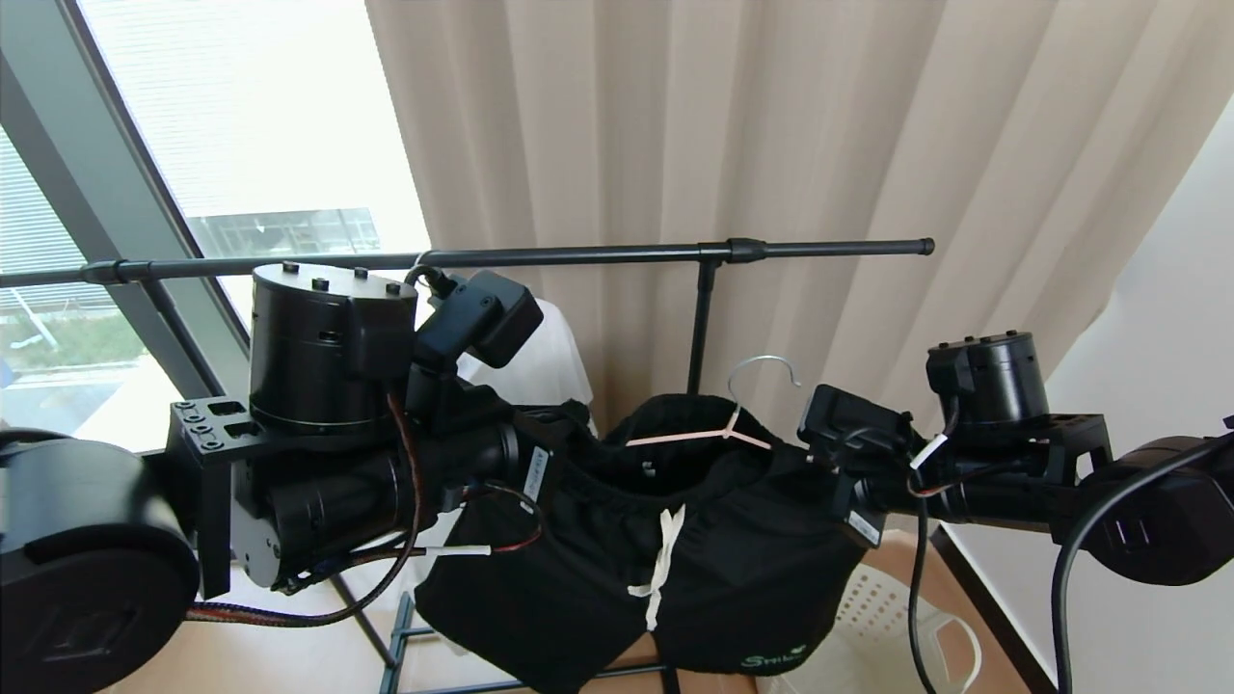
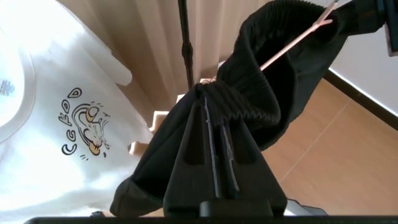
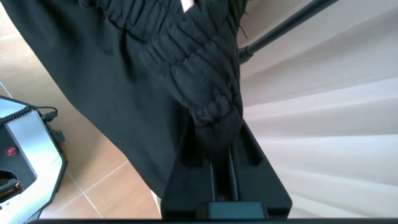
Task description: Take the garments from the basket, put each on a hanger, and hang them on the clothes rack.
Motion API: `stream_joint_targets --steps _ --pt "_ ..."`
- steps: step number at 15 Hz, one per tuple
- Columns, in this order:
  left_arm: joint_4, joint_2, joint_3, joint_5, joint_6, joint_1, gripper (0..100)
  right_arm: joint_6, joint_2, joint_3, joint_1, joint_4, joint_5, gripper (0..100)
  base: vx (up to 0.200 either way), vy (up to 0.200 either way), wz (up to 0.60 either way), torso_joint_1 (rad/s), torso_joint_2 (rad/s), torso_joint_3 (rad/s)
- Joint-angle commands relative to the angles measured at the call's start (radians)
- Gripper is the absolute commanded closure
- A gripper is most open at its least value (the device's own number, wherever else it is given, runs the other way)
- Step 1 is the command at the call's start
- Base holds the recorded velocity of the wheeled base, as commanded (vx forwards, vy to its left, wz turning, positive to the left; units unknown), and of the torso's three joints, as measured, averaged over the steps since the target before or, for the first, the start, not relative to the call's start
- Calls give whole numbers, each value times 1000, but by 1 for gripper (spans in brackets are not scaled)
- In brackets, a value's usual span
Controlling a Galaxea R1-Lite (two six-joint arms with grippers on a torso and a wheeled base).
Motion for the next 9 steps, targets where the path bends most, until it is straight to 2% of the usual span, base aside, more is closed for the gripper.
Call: stream_joint_targets --steps 1,3,9 --pt "5 -12 -15 0 -1 -6 100 0 4 -1 12 0 -4 100 0 0 0 0 0 0" --pt "59 -44 -62 -1 -6 -6 100 0 28 -3 20 -2 -27 100 0 0 0 0 0 0" --pt "65 -44 -59 -3 -7 -6 100 20 21 -20 20 -2 -22 100 0 0 0 0 0 0"
